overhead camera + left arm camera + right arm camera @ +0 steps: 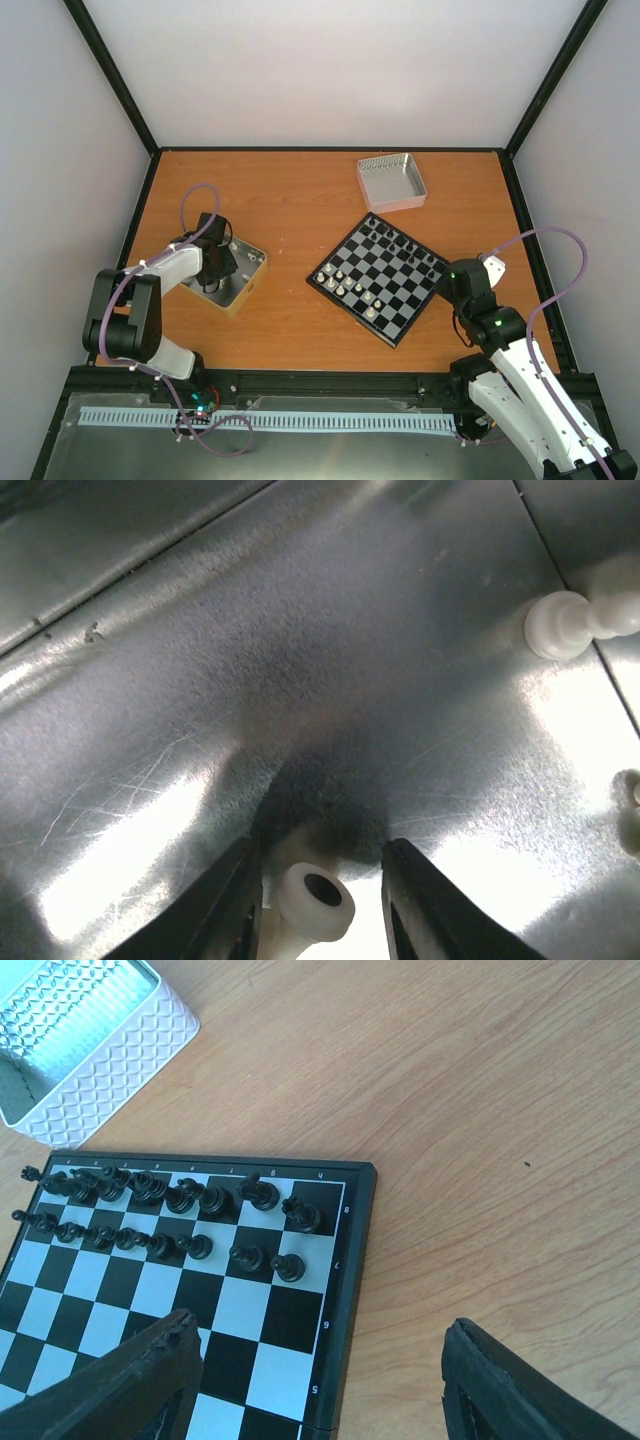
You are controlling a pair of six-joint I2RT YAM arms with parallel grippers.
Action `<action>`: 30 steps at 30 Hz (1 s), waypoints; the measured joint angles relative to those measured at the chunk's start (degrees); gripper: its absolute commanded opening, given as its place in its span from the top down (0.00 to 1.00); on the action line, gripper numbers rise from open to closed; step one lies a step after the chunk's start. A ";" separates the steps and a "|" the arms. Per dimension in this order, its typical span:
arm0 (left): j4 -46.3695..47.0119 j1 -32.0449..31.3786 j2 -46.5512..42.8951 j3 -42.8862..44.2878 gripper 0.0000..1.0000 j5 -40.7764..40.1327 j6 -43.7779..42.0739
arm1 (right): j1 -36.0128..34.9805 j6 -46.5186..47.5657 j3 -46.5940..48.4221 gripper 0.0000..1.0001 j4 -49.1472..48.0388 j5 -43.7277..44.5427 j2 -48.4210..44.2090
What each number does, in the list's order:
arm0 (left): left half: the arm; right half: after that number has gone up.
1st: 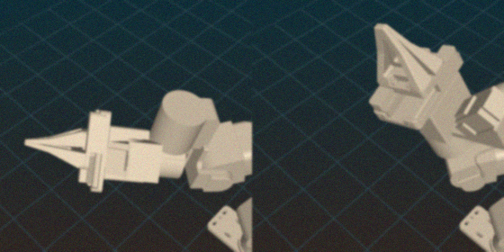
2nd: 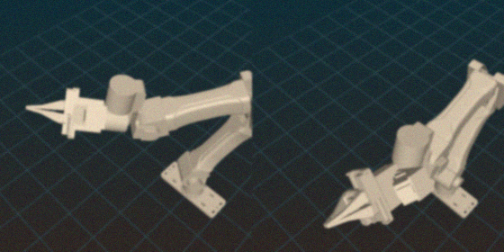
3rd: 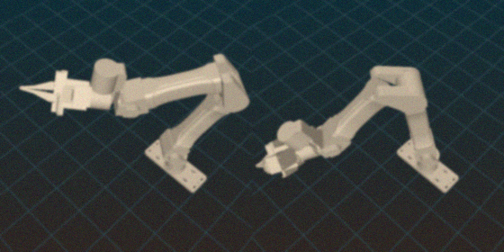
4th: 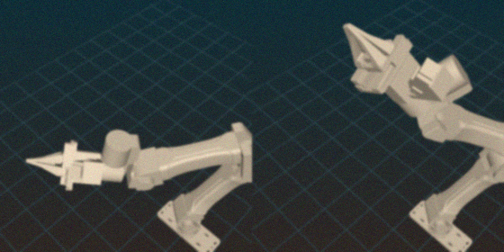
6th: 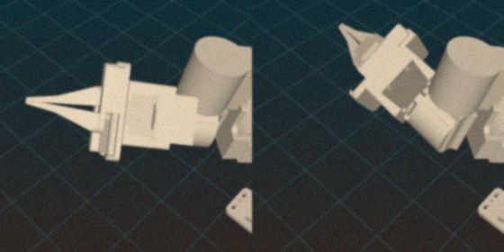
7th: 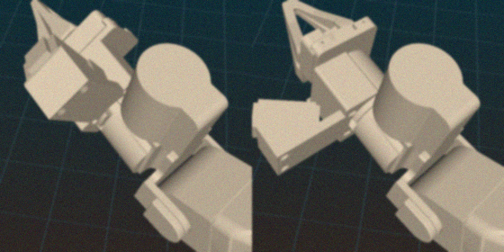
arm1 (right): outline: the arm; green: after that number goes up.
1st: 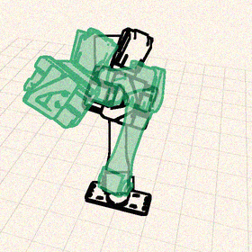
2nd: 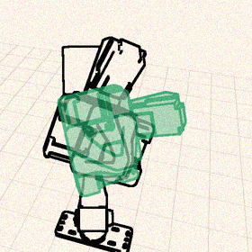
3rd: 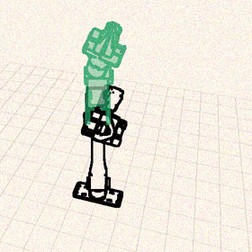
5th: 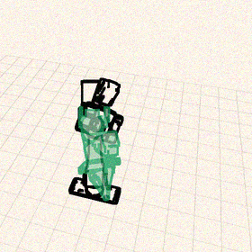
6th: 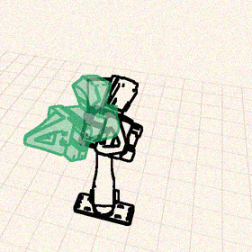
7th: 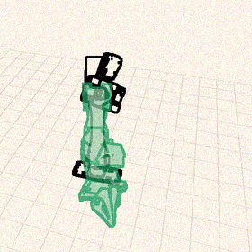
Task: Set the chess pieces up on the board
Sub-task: Pick up the chess piece from the storage box.
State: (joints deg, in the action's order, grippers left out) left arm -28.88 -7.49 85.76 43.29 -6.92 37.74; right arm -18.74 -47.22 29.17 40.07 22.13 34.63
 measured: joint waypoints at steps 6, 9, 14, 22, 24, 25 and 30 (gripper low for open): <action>0.15 0.00 0.00 -0.07 0.72 -0.17 0.13 | 0.00 0.00 0.00 0.34 -0.02 -0.02 -0.15; 0.17 0.00 -0.04 -0.15 0.79 -0.31 0.26 | 0.00 0.00 0.00 0.34 -0.02 -0.02 -0.15; 0.59 0.00 -1.70 -1.64 0.83 -0.33 0.28 | 0.00 -0.02 0.00 0.34 -0.02 -0.04 -0.15; 0.59 0.00 -4.55 -2.56 0.85 -0.04 0.26 | 0.00 0.31 0.00 0.34 -0.44 -0.52 -0.15; 0.61 0.00 -6.14 -2.58 0.85 0.50 0.26 | 0.00 1.07 -0.02 0.34 -1.16 -1.60 -0.15; 0.61 0.00 -7.21 -2.58 0.85 0.85 0.24 | 0.00 1.75 -0.02 0.34 -1.81 -2.49 -0.15; 0.57 0.00 -13.64 -2.51 0.85 2.54 0.31 | 0.00 6.86 -0.20 0.35 -7.26 -9.92 -0.35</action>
State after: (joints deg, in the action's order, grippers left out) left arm -28.32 -7.49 72.12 40.77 -4.38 38.04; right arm -18.74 -40.36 28.97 32.82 12.21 34.28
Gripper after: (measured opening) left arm 0.188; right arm 0.655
